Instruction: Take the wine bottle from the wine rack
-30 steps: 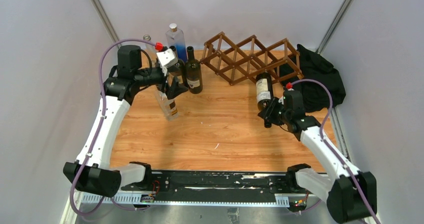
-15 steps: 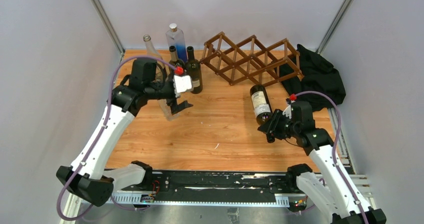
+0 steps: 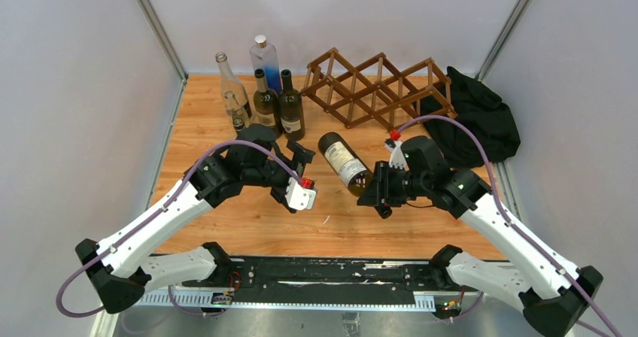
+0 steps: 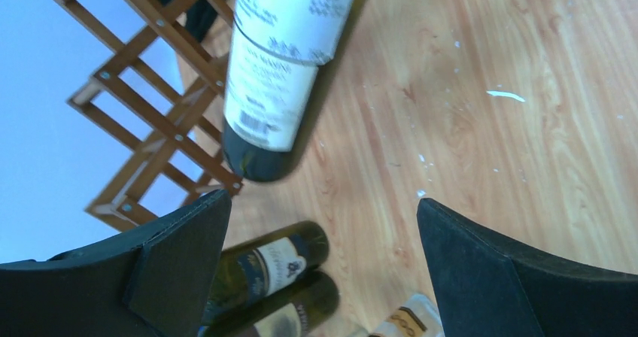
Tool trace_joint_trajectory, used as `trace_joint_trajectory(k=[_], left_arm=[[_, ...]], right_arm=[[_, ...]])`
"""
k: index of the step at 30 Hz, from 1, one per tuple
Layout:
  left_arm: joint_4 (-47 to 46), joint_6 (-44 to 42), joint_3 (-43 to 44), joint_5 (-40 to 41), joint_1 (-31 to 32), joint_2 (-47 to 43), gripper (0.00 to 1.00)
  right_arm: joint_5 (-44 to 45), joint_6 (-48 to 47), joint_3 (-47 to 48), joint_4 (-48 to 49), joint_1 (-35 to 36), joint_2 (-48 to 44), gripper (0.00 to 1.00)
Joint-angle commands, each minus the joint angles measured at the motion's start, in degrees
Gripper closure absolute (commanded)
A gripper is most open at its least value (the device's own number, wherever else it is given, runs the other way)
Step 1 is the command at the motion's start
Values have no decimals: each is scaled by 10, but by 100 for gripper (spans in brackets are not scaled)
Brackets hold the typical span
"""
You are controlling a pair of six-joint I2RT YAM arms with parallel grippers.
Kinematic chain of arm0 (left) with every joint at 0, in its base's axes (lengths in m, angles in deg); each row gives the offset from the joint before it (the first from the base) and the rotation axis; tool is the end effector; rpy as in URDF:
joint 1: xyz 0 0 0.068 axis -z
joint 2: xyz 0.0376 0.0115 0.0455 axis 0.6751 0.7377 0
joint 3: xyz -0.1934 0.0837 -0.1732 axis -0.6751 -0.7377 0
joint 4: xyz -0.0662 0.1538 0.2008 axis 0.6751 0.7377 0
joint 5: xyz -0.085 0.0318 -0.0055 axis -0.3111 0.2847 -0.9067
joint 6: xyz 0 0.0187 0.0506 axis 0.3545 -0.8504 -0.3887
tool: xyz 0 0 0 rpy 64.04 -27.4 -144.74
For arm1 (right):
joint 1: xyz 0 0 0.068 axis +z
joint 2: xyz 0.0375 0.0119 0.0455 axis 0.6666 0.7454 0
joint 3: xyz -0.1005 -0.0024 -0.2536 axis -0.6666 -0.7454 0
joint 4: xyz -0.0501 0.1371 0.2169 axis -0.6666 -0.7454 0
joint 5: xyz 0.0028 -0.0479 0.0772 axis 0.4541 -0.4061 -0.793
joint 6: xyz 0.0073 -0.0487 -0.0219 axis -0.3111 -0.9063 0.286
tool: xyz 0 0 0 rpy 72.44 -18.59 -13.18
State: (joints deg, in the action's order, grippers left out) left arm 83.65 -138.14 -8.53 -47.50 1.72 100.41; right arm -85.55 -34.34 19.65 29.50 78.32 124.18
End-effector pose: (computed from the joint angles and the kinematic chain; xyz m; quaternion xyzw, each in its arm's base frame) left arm 0.1397 -0.1566 0.3551 0.7795 0.4113 -0.0989 0.4619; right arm 0.1348 0.1176 0.3219 -0.0563 0.8808 0.4136 0.2233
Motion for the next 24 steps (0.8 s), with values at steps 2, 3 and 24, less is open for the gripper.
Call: trace_joint_trajectory(k=[2, 3, 24], left_arm=[[-60, -53, -6, 59, 38, 1, 0], [-64, -54, -8, 65, 44, 4, 0], [-65, -43, -36, 121, 80, 28, 15]], right_arm=[[-1, -12, 88, 12, 71, 40, 100], [-3, -15, 101, 6, 81, 52, 100], [-23, -72, 290, -48, 186, 194, 100]])
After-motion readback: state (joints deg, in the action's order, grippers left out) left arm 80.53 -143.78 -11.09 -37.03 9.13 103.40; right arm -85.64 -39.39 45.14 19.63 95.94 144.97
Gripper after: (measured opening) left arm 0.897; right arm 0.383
